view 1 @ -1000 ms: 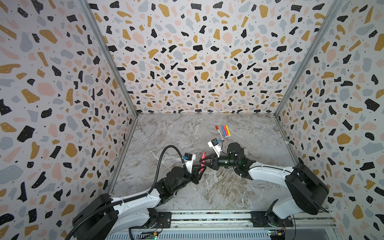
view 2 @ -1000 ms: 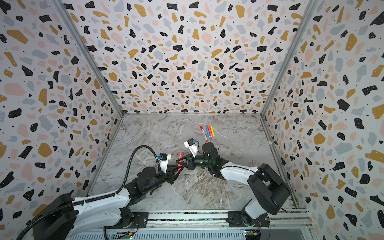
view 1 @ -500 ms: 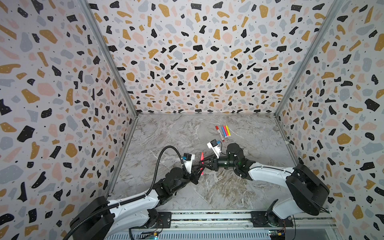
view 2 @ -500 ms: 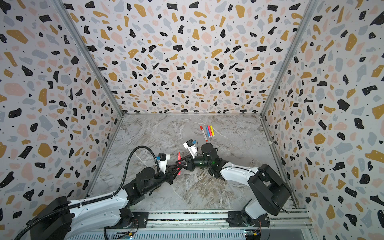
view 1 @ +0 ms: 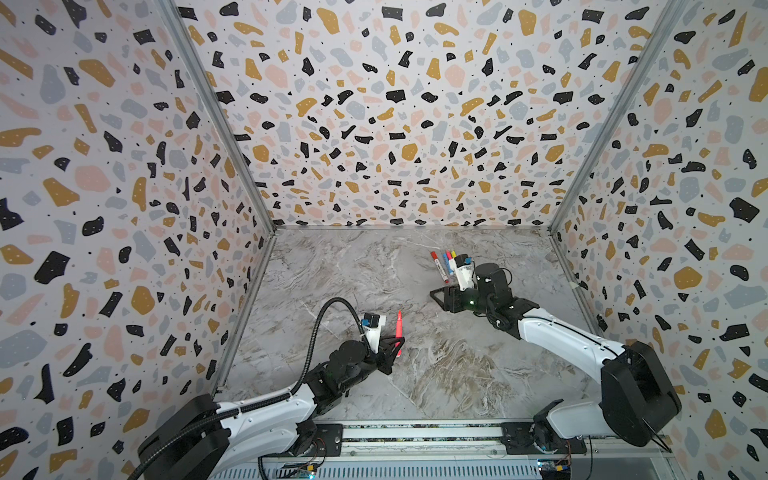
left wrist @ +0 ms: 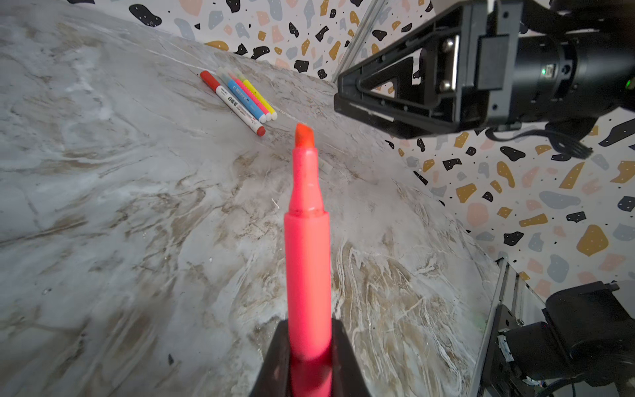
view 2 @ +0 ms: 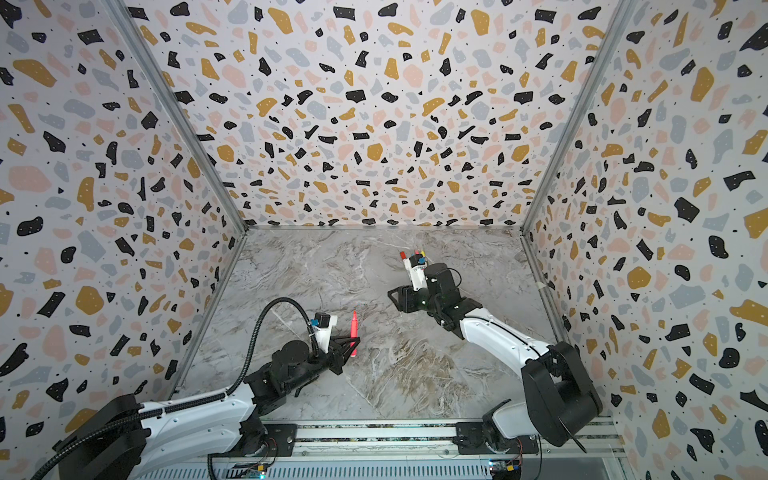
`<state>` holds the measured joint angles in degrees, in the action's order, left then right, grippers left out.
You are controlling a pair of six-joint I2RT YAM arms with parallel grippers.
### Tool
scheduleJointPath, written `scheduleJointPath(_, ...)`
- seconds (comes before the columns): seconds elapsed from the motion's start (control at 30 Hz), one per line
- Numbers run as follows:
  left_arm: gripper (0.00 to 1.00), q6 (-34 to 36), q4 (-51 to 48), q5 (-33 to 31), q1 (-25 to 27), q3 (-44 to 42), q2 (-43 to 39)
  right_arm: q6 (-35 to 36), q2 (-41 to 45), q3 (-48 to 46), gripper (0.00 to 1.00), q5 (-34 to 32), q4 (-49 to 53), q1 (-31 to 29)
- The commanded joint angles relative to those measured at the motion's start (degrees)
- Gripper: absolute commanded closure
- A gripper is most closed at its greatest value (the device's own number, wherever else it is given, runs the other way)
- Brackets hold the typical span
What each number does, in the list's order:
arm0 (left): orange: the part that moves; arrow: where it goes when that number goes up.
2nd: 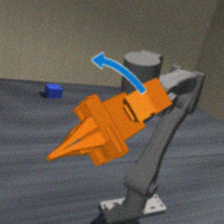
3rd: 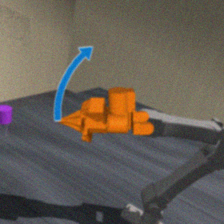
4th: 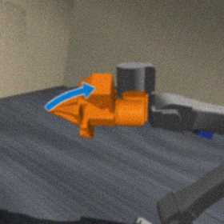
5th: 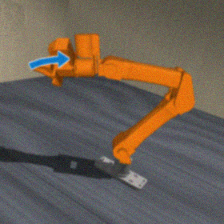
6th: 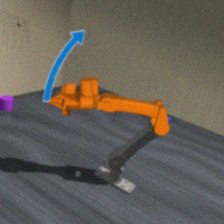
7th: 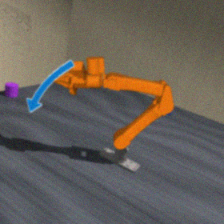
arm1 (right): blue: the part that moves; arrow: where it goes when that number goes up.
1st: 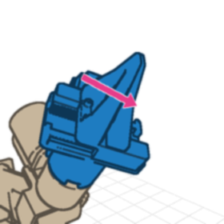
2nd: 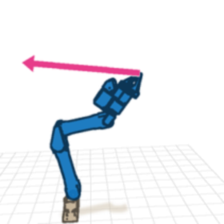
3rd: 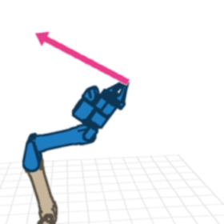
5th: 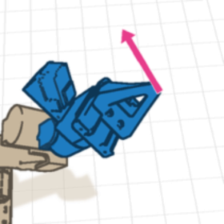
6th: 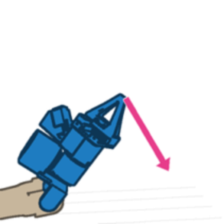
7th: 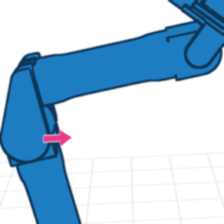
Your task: Insert the pens into the pen caps
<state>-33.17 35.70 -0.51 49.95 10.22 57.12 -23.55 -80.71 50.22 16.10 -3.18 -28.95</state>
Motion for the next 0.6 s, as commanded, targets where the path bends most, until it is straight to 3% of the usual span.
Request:
scheduleJointPath(0.0, 1.00, -1.07, 3.39, 0.60, 0.05, -1.09, -0.41, 3.63, -2.62, 3.88, 0.39, -10.37, 10.22, 2.40)
scheduleJointPath(0.3, 1.00, -0.57, 1.47, 0.51, 0.45, -1.08, -1.79, 7.25, -13.29, 9.46, 0.38, -20.81, 15.40, 8.26)
scheduleJointPath(0.57, 1.00, -0.56, 1.56, 0.69, 0.65, -0.82, -1.13, 10.58, -18.67, 10.93, 0.39, -13.81, 14.71, 10.49)
